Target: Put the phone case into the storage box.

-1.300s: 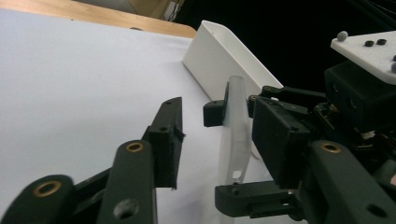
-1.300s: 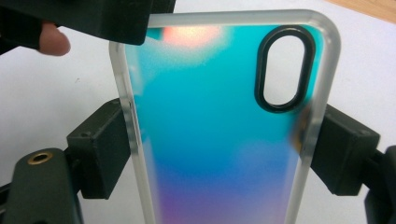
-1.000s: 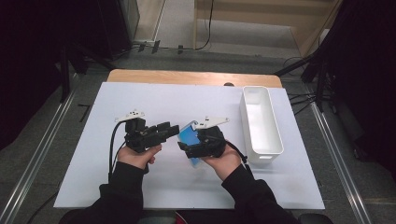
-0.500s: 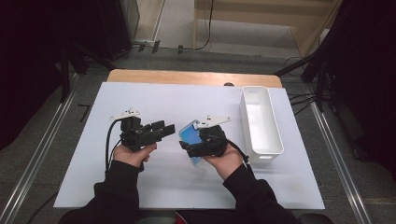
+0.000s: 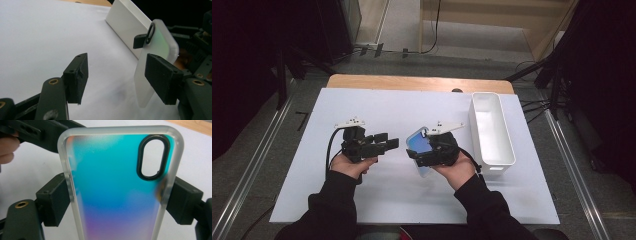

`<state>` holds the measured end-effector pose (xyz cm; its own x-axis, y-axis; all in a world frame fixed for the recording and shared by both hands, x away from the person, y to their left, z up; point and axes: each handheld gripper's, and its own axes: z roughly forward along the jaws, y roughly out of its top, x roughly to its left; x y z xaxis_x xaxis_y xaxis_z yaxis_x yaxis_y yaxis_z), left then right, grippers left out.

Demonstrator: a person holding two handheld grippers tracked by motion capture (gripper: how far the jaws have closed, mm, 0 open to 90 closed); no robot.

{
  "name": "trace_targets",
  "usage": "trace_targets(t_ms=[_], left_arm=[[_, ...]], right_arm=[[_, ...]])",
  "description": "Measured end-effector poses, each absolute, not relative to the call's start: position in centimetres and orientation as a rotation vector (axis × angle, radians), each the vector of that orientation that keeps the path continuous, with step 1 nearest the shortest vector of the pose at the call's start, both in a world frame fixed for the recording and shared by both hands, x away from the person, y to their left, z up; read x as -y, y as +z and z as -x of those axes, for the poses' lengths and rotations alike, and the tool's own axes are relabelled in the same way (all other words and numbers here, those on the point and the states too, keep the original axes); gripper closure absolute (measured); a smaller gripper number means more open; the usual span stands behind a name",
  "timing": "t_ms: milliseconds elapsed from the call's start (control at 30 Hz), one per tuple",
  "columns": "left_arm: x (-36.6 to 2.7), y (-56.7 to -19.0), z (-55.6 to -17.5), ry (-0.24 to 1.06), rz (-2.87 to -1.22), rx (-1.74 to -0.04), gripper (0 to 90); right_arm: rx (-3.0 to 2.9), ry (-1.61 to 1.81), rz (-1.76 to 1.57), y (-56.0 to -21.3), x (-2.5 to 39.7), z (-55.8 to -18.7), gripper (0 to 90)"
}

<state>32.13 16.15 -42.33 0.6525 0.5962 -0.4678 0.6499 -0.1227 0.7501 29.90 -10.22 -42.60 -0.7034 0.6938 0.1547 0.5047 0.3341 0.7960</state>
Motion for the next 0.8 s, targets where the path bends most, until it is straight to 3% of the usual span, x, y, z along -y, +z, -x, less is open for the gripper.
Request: trace_targets(t_ms=[800], left_arm=[[-15.2,-43.6,-31.3,-0.070,-2.086,-0.652,31.5]], right_arm=[[-2.574,1.449,-0.854,-41.5,11.5,-30.2,15.1]])
